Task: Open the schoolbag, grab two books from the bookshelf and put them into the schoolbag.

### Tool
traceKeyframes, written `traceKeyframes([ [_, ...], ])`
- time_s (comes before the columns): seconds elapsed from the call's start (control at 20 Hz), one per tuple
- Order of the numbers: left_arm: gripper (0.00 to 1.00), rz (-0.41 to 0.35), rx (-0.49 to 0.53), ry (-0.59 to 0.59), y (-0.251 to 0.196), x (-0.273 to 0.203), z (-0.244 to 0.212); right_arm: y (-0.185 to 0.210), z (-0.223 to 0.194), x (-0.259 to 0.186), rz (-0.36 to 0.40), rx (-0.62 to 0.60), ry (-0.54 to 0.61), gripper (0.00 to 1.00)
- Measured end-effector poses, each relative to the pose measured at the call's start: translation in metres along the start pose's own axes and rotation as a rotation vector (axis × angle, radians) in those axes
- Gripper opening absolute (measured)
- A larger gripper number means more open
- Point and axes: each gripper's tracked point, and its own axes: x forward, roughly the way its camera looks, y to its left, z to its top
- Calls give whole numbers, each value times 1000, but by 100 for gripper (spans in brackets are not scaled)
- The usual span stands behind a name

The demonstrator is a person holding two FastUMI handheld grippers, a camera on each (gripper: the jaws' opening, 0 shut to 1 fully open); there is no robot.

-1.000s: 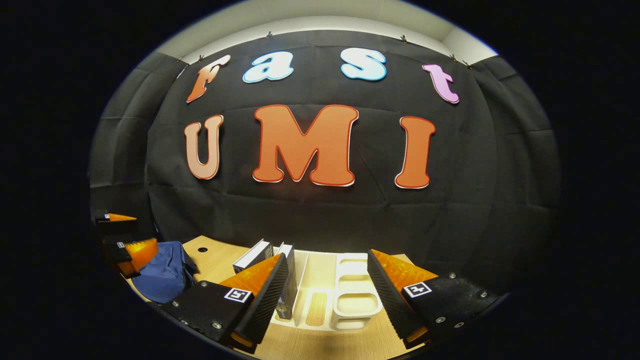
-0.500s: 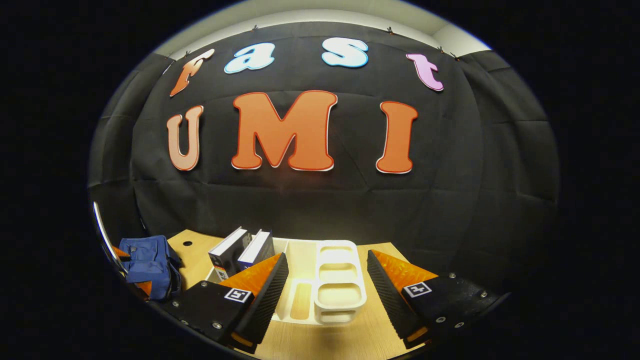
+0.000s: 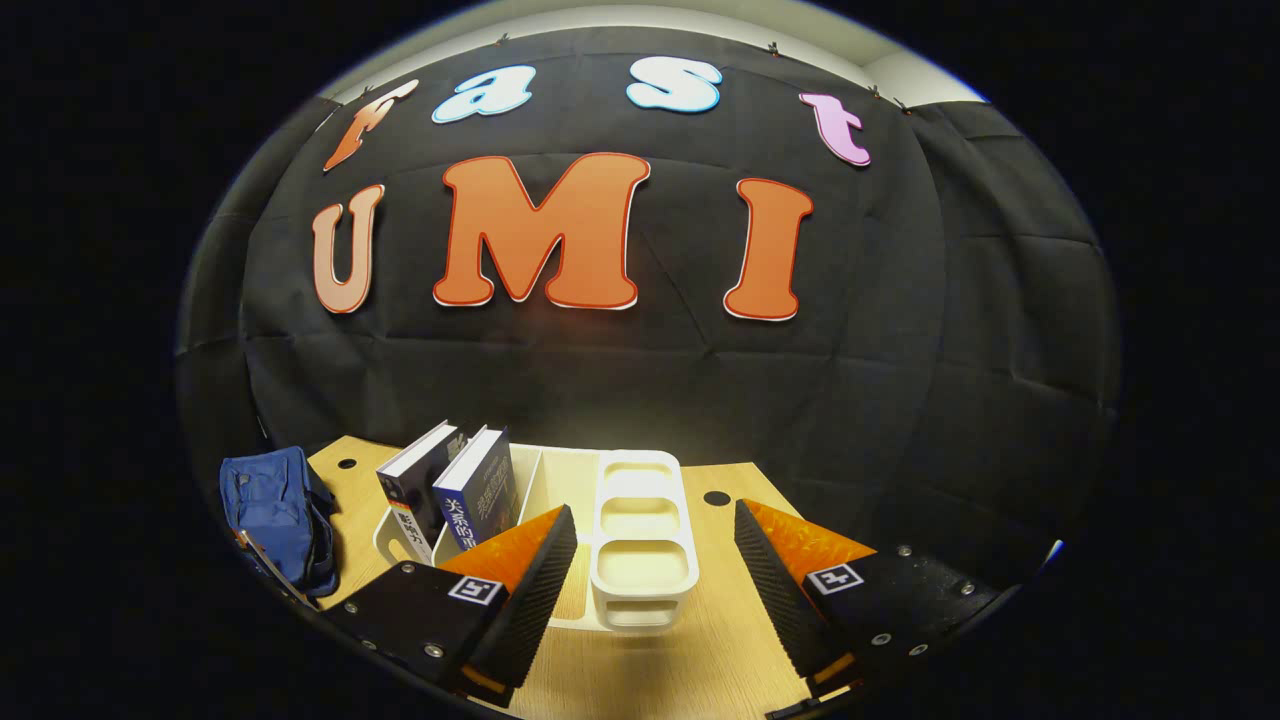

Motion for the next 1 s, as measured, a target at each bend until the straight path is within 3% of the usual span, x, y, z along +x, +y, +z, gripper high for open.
traceKeyframes([
  [0.2, 94, -14, -46, 40, -1, 8, -7, 9, 0, 0, 21, -5, 5, 94],
  [0.35, 22, -25, -74, 44, 3, 3, -2, 11, 2, -1, 30, -9, 0, 94],
  [0.4, 25, -28, -86, 45, 7, 1, -2, 12, 2, 0, 36, -6, 0, 94],
  [0.45, 10, -30, -110, 47, 13, -1, 0, 13, 3, 0, 42, -3, 1, 94],
  [0.65, 3, -74, -244, 44, 48, -10, 13, 29, 4, 3, 109, 17, 35, 94],
  [0.85, 2, -104, -330, -5, 100, -27, 32, 64, 15, 6, 226, 20, 55, 95],
  [1.0, 2, -65, -380, -29, 157, -41, 35, 97, 29, 3, 331, 4, 63, 94],
])
